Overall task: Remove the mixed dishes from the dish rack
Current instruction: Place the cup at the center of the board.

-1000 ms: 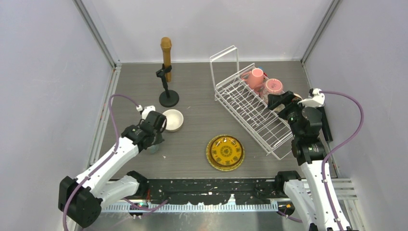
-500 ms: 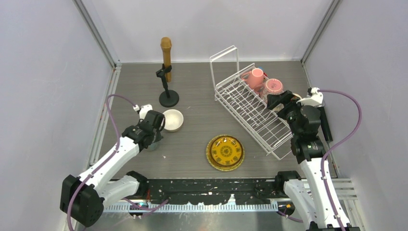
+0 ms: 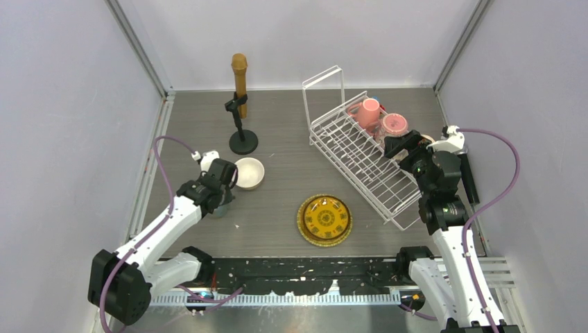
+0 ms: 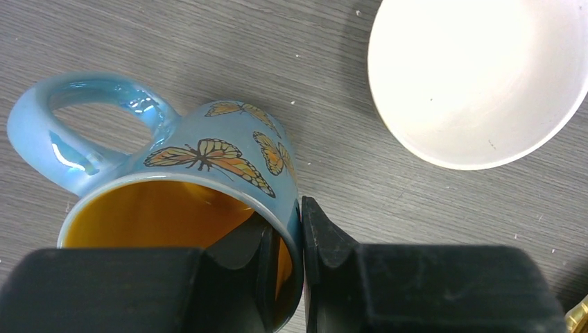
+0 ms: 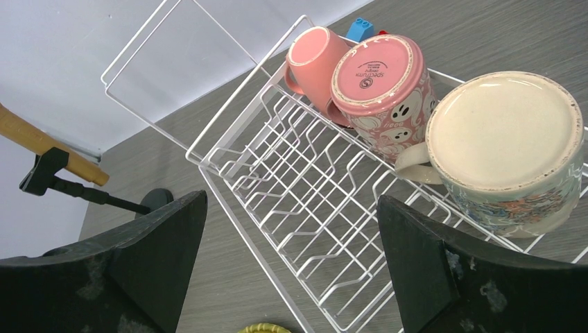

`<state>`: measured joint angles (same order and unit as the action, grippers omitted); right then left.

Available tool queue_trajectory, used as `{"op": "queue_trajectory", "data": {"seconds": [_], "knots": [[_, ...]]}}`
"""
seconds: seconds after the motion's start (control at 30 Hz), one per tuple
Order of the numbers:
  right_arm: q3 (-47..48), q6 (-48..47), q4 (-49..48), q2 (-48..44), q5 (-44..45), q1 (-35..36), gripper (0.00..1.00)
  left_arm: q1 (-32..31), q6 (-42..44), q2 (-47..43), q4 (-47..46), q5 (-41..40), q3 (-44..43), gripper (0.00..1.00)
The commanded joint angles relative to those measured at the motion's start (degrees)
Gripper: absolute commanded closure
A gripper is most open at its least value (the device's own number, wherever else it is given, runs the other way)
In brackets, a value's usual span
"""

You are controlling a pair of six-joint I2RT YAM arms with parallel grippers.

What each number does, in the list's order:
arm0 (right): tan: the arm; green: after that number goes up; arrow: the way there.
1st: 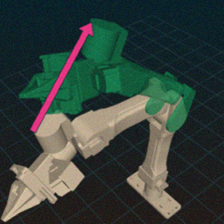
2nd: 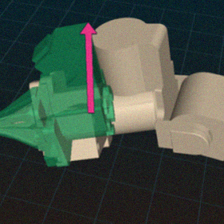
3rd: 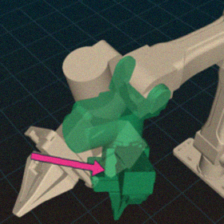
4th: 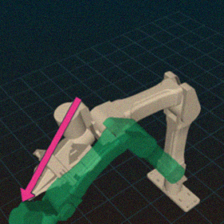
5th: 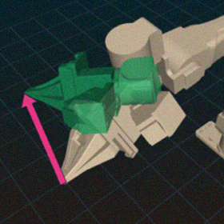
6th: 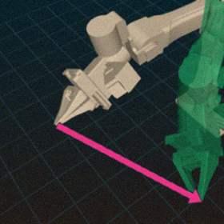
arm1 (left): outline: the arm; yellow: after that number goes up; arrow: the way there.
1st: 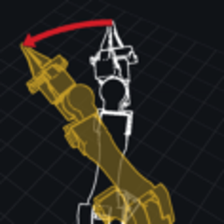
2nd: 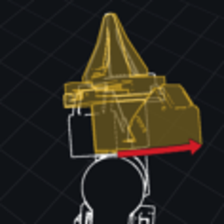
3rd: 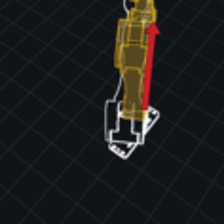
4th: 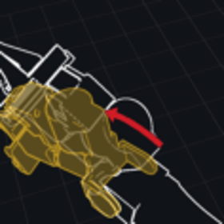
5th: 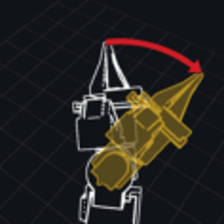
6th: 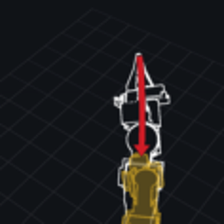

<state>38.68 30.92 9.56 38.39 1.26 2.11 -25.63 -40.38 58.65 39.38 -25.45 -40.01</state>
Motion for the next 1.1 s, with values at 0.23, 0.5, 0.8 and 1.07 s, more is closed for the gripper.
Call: {"op": "queue_trajectory", "data": {"seconds": [0.23,0.5,0.8,1.07], "knots": [[1.57,-0.86,1.05,-0.29,2.06,-0.19,0.0,0.49,-0.64,-2.05,-1.99,-3.86,-1.04,0.68],[1.83,-0.95,1.41,-0.33,2.51,-0.21,0.0,0.51,-0.49,-6.95,-0.62,-4.13,-2.28,0.12],[2.75,-0.73,3.65,0.3,4.79,-0.18,0.0,0.49,0.56,-16.12,-4.71,-1.52,-5.92,0.0],[8.57,-0.78,14.85,5.51,14.7,-0.18,0.0,0.49,8.83,-18.03,-31.18,21.79,-0.64,0.0]]}}
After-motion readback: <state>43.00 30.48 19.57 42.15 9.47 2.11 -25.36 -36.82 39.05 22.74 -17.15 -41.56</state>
